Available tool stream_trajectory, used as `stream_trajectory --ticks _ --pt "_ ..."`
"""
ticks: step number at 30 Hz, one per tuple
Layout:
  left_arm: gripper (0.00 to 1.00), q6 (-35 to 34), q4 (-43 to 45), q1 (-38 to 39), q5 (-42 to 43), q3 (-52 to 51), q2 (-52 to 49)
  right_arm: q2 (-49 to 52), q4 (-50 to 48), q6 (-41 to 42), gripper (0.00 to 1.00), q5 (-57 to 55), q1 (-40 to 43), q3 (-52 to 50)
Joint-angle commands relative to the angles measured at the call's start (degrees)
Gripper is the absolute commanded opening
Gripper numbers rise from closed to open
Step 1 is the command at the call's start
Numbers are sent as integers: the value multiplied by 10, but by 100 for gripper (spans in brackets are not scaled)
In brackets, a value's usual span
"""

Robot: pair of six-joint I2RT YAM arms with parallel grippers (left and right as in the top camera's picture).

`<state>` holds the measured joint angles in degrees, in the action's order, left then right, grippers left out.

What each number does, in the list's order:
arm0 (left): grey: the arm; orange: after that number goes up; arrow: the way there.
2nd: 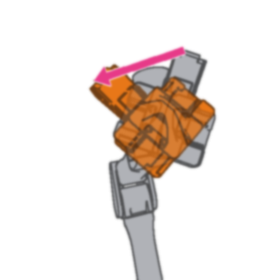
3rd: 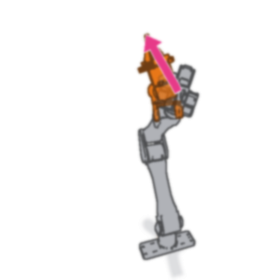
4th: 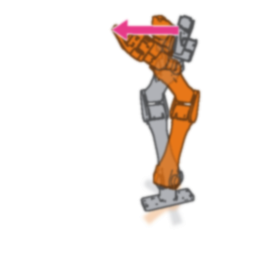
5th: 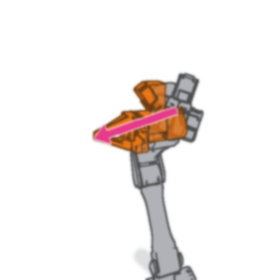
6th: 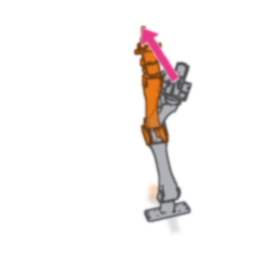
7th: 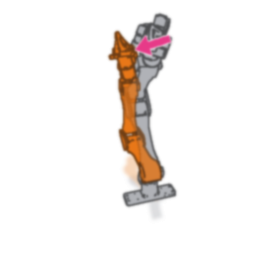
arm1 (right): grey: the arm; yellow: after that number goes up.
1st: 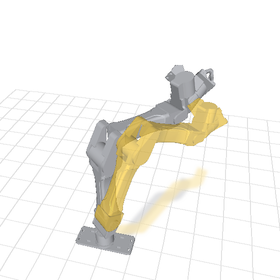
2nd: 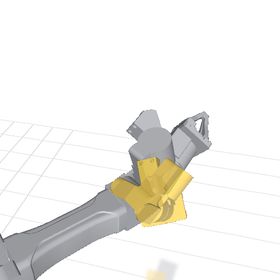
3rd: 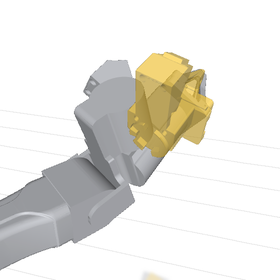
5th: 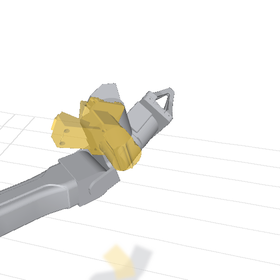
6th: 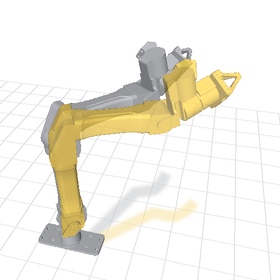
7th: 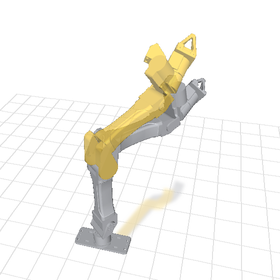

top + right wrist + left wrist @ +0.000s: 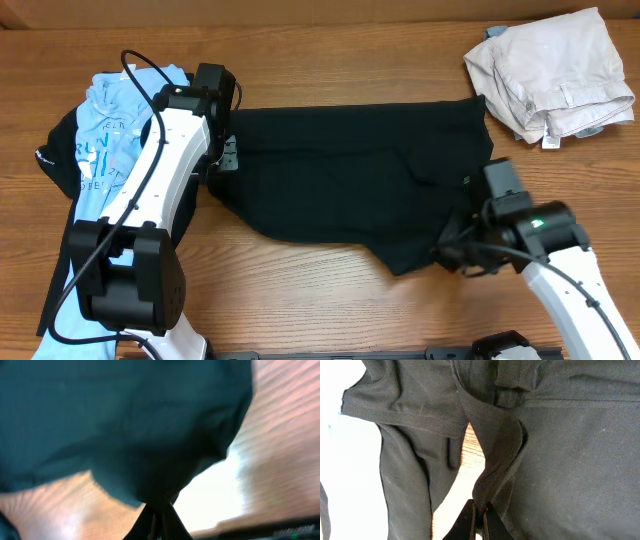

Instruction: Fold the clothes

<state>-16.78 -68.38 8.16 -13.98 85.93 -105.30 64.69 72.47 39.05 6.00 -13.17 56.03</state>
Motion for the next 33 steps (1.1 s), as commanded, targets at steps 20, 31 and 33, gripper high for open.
stream_trajectory --ticks 20,31,33 --pt "4 0 94 -15 5 13 0 144 -272 -230 4 61 186 86" --pt "4 1 236 -14 17 11 -33 258 -397 -231 4 63 186 86" --pt "5 1 256 -14 31 11 -49 263 -405 -234 4 63 186 86"
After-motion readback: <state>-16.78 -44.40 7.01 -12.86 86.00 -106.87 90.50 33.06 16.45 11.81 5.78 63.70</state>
